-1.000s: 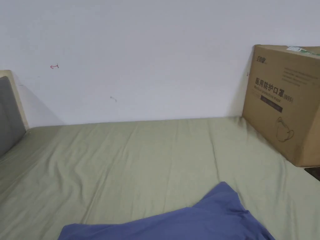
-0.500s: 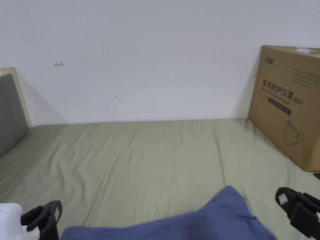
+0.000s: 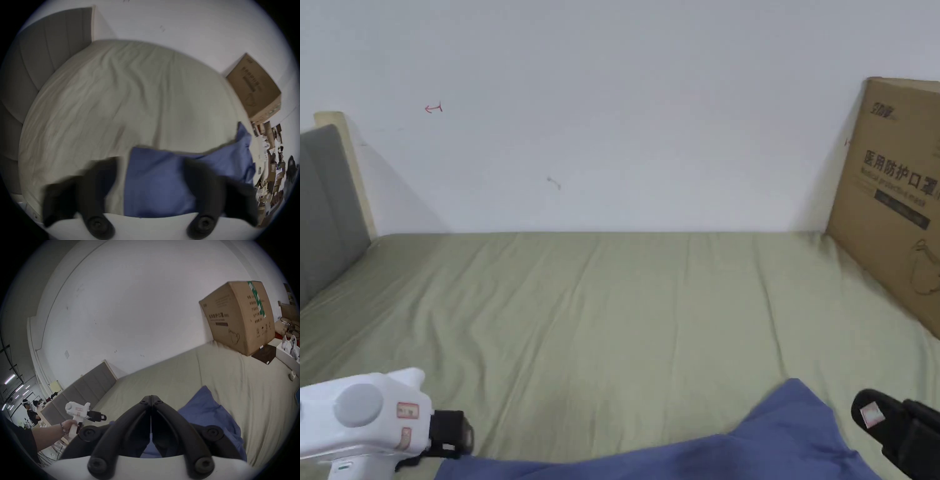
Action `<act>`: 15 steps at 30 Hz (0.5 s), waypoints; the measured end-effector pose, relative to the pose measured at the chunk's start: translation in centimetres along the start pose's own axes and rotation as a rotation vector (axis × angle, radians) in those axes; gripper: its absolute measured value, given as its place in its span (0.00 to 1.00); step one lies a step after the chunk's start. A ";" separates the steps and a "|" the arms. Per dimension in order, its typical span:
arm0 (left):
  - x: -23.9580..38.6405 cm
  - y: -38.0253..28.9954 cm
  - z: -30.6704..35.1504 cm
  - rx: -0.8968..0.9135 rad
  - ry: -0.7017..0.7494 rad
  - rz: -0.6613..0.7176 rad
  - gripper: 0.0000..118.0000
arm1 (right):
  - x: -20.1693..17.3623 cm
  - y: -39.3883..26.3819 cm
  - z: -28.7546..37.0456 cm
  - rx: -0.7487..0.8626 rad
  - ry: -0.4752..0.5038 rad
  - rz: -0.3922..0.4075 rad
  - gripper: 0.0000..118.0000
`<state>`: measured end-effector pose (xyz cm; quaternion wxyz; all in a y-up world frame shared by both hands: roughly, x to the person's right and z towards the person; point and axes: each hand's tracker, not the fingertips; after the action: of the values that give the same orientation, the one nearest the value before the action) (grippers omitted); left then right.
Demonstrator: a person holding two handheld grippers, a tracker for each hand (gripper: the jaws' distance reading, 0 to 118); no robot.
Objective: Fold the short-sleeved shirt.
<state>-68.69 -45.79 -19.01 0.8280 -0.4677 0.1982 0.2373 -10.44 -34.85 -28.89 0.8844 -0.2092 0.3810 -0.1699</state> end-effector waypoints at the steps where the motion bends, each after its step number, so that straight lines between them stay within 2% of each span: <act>1: -0.5 0.1 -1.4 -0.030 0.006 -0.004 0.92 | 0.1 -0.3 -0.1 -0.015 -0.011 0.008 0.00; 3: -0.8 -0.4 -3.3 -0.007 0.003 -0.018 0.90 | 0.2 -0.7 -0.4 -0.051 -0.031 0.026 0.00; 6: -0.5 -0.8 -6.9 -0.069 0.029 -0.107 0.91 | 0.6 -1.1 -0.7 -0.085 -0.065 0.025 0.00; 8: -0.5 -1.8 -8.9 -0.105 0.078 -0.148 1.00 | 0.8 -1.0 -0.8 -0.096 -0.081 0.026 0.00; 10: -0.1 -3.0 -9.3 -0.026 0.023 -0.151 1.00 | 1.1 -0.7 -0.9 -0.090 -0.094 0.038 0.00; 11: -0.4 -3.2 -9.3 -0.009 0.070 -0.159 1.00 | 1.3 -0.4 -1.0 -0.080 -0.103 0.044 0.00; 12: -0.3 -3.5 -9.0 0.024 0.054 -0.157 1.00 | 1.7 0.0 -1.3 -0.075 -0.126 0.039 0.00; 13: -0.2 -3.7 -8.7 0.034 0.057 -0.158 1.00 | 2.4 0.3 -2.1 -0.109 -0.177 0.003 0.00; 14: 0.0 -3.3 -8.5 0.022 0.060 -0.159 0.99 | 3.4 0.7 -3.6 -0.213 -0.195 -0.051 0.00; 15: 0.1 -3.4 -8.3 0.011 0.066 -0.162 0.98 | 4.6 0.9 -5.2 -0.319 -0.173 -0.094 0.00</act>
<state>-67.52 -54.51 -20.71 0.8400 -0.4854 0.1883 0.1528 -11.17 -37.40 -35.35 0.8606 -0.3783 0.3153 -0.1296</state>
